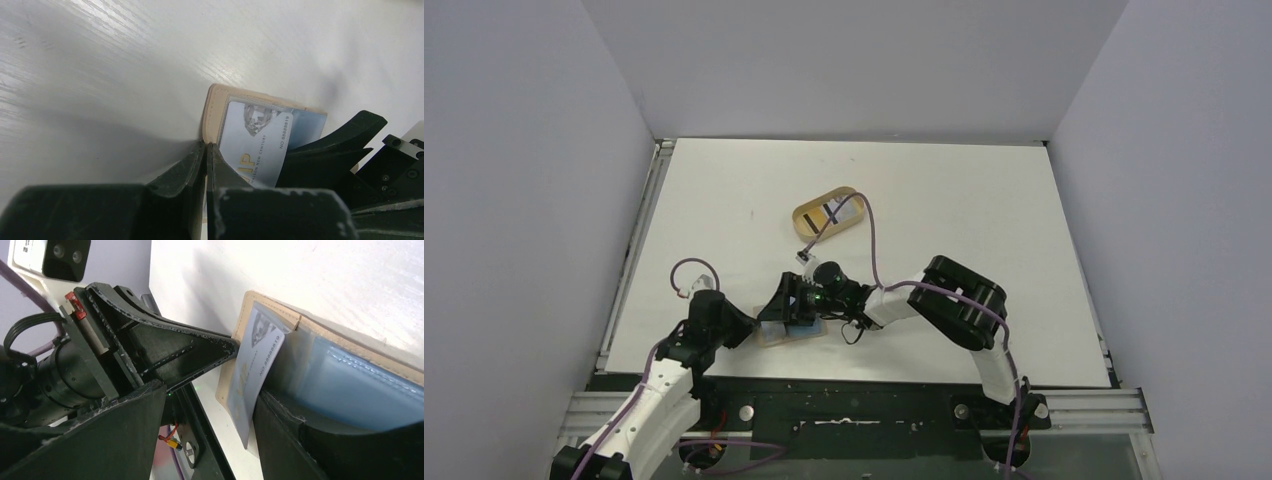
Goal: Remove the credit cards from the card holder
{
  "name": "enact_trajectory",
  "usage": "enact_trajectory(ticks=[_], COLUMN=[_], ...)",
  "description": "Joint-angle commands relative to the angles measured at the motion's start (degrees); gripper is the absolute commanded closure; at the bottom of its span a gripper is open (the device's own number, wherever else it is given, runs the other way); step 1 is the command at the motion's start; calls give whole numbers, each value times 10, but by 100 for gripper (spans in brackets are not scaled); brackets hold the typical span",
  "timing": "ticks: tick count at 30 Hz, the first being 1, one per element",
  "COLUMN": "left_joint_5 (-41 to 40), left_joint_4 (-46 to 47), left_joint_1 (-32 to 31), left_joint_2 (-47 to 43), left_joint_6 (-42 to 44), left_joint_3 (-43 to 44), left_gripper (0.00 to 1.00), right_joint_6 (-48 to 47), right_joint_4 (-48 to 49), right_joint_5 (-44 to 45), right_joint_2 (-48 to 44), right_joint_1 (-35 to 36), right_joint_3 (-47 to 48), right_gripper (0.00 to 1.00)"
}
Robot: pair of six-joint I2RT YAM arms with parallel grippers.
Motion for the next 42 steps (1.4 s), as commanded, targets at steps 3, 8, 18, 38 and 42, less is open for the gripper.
enact_trajectory(ticks=[3,8,18,38,42], left_joint_5=[3,3,-2,-2,-2], left_joint_4=[-42,-36,-42,-53,-53], left_joint_1=[-10,-10,-10,-10,-10], left_joint_2=[0,2,-2,-8,-8], left_joint_6=[3,2,2,4,5], left_joint_3=[-1,-2,1,2,2], left_gripper=[100,100,100,100,100], right_joint_6=[-40,-39,6,56,54], right_joint_4=[-86,-172,-167,-60,-60], right_joint_5=[12,8,-31,-44,-42], right_joint_2=[-5,11,-26,-70,-73], right_joint_1=[15,14,-6,-36,-40], right_joint_3=[76,109,106,27,17], right_gripper=[33,32,33,38,39])
